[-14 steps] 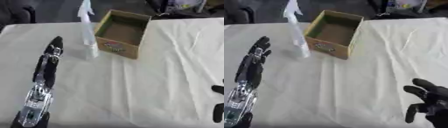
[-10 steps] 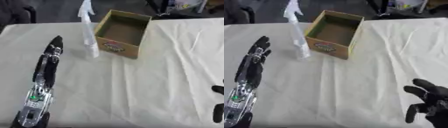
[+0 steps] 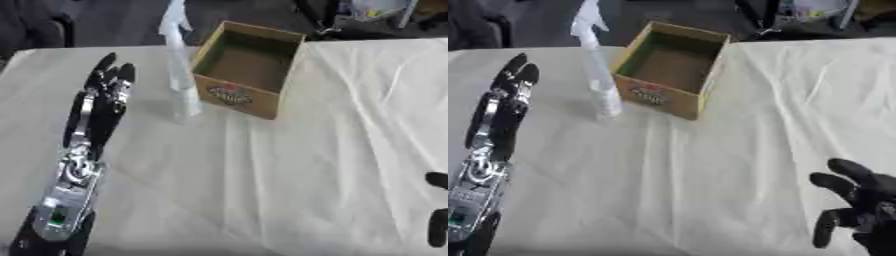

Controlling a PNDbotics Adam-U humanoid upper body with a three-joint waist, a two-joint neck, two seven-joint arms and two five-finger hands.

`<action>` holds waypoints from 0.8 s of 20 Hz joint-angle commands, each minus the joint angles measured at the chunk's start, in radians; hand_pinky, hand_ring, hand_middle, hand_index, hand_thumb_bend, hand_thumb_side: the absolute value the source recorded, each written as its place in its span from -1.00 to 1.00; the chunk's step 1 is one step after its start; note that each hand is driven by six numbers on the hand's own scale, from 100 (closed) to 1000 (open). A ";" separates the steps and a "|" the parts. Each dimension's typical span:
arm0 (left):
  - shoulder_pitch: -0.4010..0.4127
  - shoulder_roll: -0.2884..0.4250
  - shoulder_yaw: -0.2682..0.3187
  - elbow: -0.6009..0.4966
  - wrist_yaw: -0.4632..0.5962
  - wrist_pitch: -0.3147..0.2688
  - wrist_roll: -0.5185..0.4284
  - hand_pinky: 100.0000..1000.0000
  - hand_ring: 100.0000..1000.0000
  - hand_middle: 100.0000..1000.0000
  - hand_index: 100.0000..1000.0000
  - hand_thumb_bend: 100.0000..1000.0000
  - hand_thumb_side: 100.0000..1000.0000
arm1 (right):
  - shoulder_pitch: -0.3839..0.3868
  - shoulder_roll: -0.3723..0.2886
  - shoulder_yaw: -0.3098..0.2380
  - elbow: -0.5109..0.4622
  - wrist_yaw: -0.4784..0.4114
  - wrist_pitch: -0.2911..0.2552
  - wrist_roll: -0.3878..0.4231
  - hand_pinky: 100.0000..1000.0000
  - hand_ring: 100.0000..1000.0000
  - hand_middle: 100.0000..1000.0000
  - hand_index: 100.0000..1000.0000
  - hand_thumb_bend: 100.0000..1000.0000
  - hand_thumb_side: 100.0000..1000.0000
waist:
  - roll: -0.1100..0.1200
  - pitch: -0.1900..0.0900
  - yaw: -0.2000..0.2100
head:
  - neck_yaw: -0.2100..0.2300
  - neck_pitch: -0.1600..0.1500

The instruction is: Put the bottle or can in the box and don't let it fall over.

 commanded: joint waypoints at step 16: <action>-0.238 0.230 -0.124 0.225 0.011 0.071 0.095 1.00 1.00 1.00 0.95 -0.26 0.38 | 0.000 0.003 -0.042 -0.024 -0.047 -0.014 0.005 -0.02 1.00 1.00 0.81 -1.00 -0.18 | -0.011 -0.009 -0.022 | 0.018 -0.015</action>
